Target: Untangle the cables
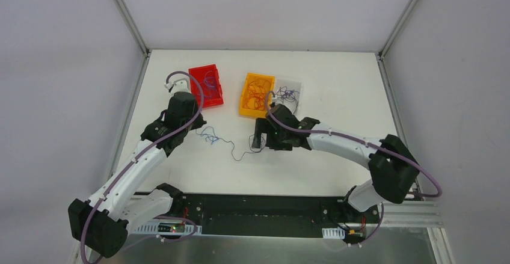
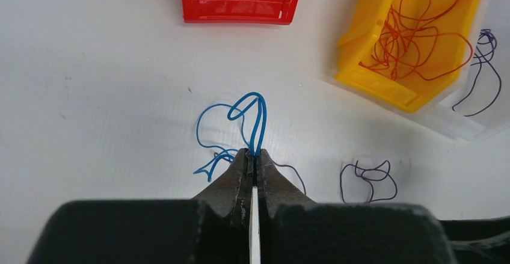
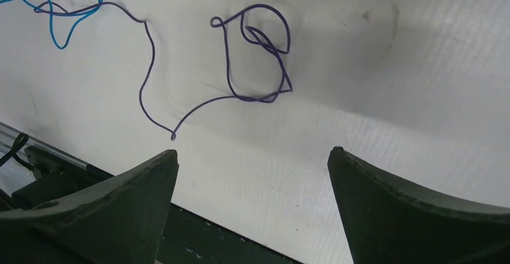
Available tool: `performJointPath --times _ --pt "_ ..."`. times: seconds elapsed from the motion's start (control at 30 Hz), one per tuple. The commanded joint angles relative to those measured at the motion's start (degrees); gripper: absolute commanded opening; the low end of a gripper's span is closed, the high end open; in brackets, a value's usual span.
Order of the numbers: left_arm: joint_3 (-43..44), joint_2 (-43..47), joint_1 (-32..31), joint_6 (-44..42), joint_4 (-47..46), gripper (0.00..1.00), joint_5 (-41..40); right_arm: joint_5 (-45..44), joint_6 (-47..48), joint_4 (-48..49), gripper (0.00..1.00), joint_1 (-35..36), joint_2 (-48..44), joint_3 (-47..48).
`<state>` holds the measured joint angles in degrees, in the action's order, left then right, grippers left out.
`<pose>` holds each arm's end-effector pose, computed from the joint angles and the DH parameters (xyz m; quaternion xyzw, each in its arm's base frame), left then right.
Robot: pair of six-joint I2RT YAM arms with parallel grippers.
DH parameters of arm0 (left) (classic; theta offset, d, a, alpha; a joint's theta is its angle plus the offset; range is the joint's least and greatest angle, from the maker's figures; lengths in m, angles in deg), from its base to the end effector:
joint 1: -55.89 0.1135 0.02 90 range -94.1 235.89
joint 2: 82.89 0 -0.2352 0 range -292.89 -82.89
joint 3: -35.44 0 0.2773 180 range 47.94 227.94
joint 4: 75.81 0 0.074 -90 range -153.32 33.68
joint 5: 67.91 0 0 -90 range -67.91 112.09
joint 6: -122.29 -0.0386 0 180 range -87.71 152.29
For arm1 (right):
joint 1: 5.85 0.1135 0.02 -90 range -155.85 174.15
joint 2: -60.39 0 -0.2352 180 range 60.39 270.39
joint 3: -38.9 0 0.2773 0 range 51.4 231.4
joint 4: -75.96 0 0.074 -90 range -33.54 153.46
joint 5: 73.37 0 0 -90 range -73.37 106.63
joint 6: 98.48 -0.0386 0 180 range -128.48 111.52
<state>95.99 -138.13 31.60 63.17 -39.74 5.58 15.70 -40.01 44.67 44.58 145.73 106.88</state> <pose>0.2391 -0.0959 0.2756 -0.1203 0.8548 -0.1159 0.4913 0.2170 0.2616 0.1807 -0.1508 0.9233 0.2258 0.2715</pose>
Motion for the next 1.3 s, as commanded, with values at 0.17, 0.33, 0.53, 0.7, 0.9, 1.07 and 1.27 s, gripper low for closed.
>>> performJointPath --times 0.17,0.33,0.53,0.7,0.9,1.07,1.27 --pt "-0.14 2.33 0.07 -0.63 -1.52 0.0 3.43 -2.65 1.52 10.82 1.0 1.61 11.22 3.24" --pt "-0.52 2.67 0.15 -0.21 -1.43 0.0 5.93 4.89 2.12 16.54 1.0 1.7 15.49 4.71" --pt "-0.79 3.86 0.12 -0.11 -1.34 0.0 6.09 4.58 1.84 14.63 0.99 3.46 18.18 8.89" --pt "-0.4 3.46 0.12 -0.11 -1.05 0.0 6.48 -8.05 5.56 -0.58 1.0 7.81 23.2 19.94" --pt "-0.5 2.76 0.12 -0.11 -1.0 0.0 6.79 -17.13 6.58 -9.3 1.0 11.77 28.73 27.21" --pt "-0.68 2.59 0.08 0.15 -0.99 0.0 6.38 -23.6 5.47 -13.04 1.0 13.61 32.78 32.2" --pt "-1.44 3.61 0.21 1.67 -0.81 0.0 4.42 -28.69 4.14 -14.64 1.0 15.56 36.31 35.61"
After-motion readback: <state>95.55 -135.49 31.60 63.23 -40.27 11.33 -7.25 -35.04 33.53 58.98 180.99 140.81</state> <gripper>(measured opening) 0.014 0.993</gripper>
